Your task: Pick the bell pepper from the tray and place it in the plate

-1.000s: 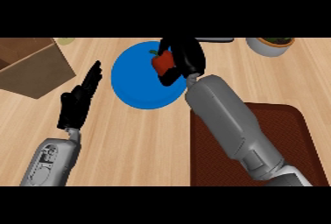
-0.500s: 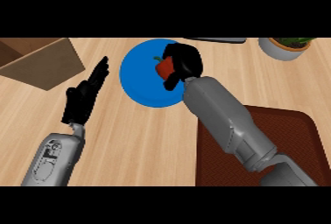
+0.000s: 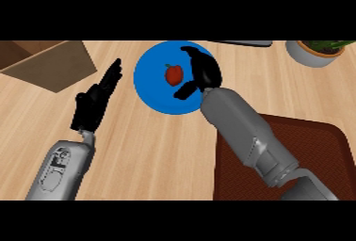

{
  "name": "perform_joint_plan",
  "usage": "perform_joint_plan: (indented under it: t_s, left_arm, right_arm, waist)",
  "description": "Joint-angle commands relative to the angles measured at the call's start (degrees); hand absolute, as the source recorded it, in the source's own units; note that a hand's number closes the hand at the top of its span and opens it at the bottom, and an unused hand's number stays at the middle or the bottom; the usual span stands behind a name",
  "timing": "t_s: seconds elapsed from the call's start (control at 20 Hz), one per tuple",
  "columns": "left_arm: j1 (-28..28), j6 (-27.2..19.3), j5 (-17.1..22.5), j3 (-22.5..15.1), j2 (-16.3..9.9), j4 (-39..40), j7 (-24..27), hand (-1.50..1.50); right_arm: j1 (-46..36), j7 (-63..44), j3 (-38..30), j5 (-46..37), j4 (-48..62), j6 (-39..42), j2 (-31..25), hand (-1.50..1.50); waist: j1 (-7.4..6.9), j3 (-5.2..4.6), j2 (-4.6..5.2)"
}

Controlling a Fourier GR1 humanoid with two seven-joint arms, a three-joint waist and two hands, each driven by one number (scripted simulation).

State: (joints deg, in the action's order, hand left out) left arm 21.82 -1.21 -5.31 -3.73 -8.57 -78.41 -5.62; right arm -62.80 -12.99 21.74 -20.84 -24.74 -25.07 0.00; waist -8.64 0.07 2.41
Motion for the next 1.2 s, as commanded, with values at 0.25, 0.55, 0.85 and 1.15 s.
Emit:
perform_joint_plan:
  t_s: [0.25, 0.55, 0.85, 1.15]
  left_arm:
    - [-2.2, -0.2, 0.0, 1.7, -0.9, 2.4, 2.6, 0.00]
    - [-3.8, -3.4, -1.6, 1.1, 0.7, -1.3, -0.4, 0.00]
    - [-8.3, -1.5, 0.0, 3.3, -1.5, -3.9, -0.6, 0.00]
    - [-8.3, -2.1, -1.2, 2.3, -0.5, -7.6, -3.0, 0.00]
  right_arm:
    - [2.8, 13.0, -8.8, 14.4, -4.4, -10.0, 0.0, -1.50]
    - [2.0, 17.6, -15.7, 19.5, -2.5, -10.9, -2.6, -1.50]
    - [9.0, 27.4, -19.3, 21.7, -2.2, -4.8, -5.9, -1.50]
    - [12.2, 29.1, -20.6, 21.9, -1.7, 4.4, -11.9, -1.50]
  waist:
    - [3.25, 0.03, -0.60]
    - [6.37, 0.01, -1.70]
    - [7.53, -0.02, -2.13]
    - [7.75, -0.03, -2.26]
